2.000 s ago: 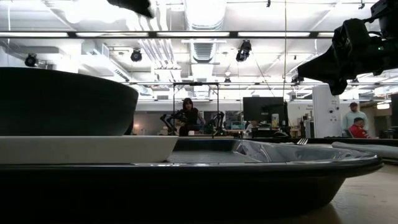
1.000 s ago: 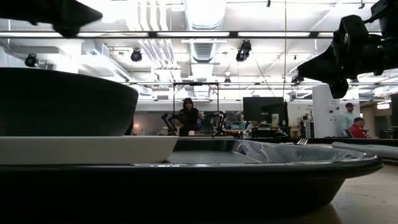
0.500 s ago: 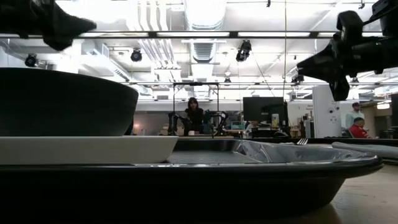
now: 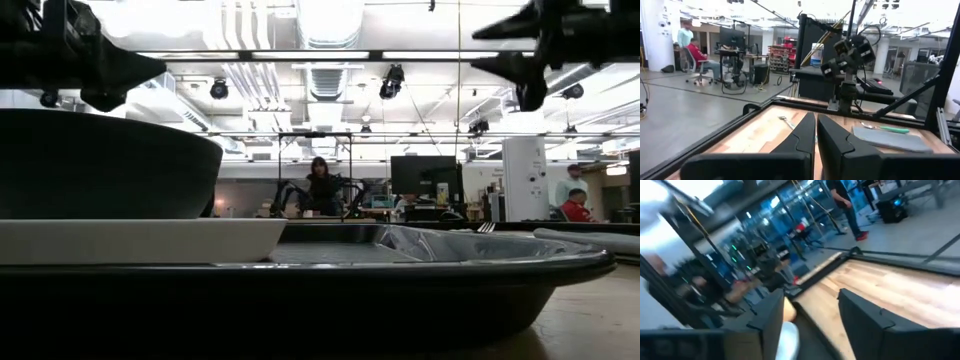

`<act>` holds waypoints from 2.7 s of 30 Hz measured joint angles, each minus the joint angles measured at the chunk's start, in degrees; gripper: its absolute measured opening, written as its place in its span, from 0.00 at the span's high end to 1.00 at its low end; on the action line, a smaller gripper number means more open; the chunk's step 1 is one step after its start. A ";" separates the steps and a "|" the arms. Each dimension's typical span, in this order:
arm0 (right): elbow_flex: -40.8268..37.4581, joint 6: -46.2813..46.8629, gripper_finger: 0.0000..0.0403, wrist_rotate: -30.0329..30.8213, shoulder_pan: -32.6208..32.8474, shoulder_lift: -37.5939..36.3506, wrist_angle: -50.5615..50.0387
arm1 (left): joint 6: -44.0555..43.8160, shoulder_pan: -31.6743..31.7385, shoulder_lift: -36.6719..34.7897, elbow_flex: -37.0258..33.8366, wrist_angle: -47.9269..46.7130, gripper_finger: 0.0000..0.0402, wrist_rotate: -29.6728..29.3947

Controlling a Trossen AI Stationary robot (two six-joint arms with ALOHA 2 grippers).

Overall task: Set up tray
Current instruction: Put the gray napkin on the black serving tray to the right of the white plate

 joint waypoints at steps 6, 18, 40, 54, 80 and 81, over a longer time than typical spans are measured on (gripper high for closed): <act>13.85 -5.05 0.46 -0.75 0.17 6.70 -17.98 | 0.67 -0.02 -0.04 0.03 -0.36 1.00 0.02; 32.47 -0.53 0.46 -8.08 6.99 28.00 -32.08 | 1.89 -0.02 0.66 0.03 -1.10 1.00 0.04; 61.76 24.62 0.46 -16.59 30.50 64.47 -52.05 | 1.99 0.00 0.73 0.12 -1.31 1.00 -1.29; 65.53 29.60 0.46 -25.77 41.21 79.76 -55.70 | 1.97 0.00 0.74 0.12 -1.32 1.00 -1.31; 62.29 29.66 0.46 -19.21 45.38 84.53 -60.41 | 1.97 0.02 0.87 0.16 -1.72 1.00 -1.29; 62.12 29.68 0.46 -19.28 45.46 84.87 -60.33 | 1.97 0.02 0.87 0.16 -1.82 1.00 -1.29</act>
